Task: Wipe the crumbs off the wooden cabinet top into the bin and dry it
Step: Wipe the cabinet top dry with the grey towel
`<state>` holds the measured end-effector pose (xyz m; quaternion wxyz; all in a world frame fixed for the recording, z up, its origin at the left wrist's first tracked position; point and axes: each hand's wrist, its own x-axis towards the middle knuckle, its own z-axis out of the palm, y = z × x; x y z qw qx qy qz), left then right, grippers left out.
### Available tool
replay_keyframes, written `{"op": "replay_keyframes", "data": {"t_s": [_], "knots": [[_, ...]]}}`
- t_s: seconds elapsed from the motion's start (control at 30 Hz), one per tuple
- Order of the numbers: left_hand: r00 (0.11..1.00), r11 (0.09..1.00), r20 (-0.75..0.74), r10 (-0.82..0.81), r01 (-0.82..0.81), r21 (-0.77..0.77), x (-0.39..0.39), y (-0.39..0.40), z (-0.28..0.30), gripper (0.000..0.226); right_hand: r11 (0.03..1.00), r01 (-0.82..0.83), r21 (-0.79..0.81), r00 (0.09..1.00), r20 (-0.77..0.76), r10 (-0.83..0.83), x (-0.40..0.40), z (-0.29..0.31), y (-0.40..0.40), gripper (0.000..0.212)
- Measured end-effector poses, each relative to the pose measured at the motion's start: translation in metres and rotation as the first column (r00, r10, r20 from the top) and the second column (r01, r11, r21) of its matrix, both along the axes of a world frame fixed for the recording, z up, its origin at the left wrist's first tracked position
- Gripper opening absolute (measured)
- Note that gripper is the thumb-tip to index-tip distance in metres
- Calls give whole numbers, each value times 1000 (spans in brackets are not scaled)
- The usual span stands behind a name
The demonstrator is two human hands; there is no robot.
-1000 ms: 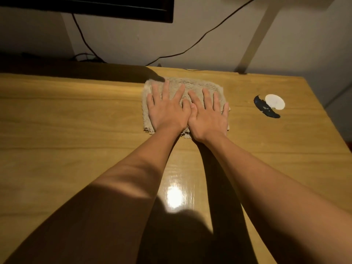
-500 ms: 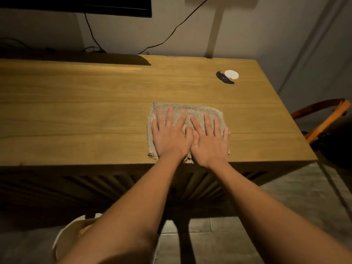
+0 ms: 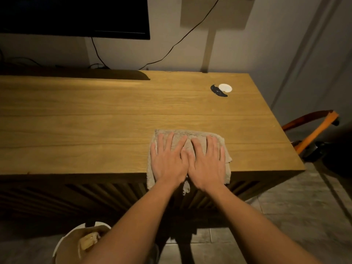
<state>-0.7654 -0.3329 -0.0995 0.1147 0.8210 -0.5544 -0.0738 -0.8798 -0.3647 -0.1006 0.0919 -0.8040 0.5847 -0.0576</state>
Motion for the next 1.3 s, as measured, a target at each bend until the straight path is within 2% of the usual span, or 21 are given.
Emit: {"op": "replay_keyframes", "data": {"t_s": [0.13,0.33,1.03,1.3], "knots": [[1000,999,11,-21,20,37,5,-15,-3,61,998,-58,11,996,-73,59,-1,-8,-20,61],[999,997,36,27,-30,72,11,-56,0,56,998,-33,46,998,-58,36,12,-5,-61,57],[976,976,-1,216,-216,3,95,-343,-9,50,998,-58,16,998,-31,59,111,-6,-350,52],[972,969,17,236,-234,-78,112,-401,-8,48,998,-53,-45,998,21,54,129,0,-403,49]]}}
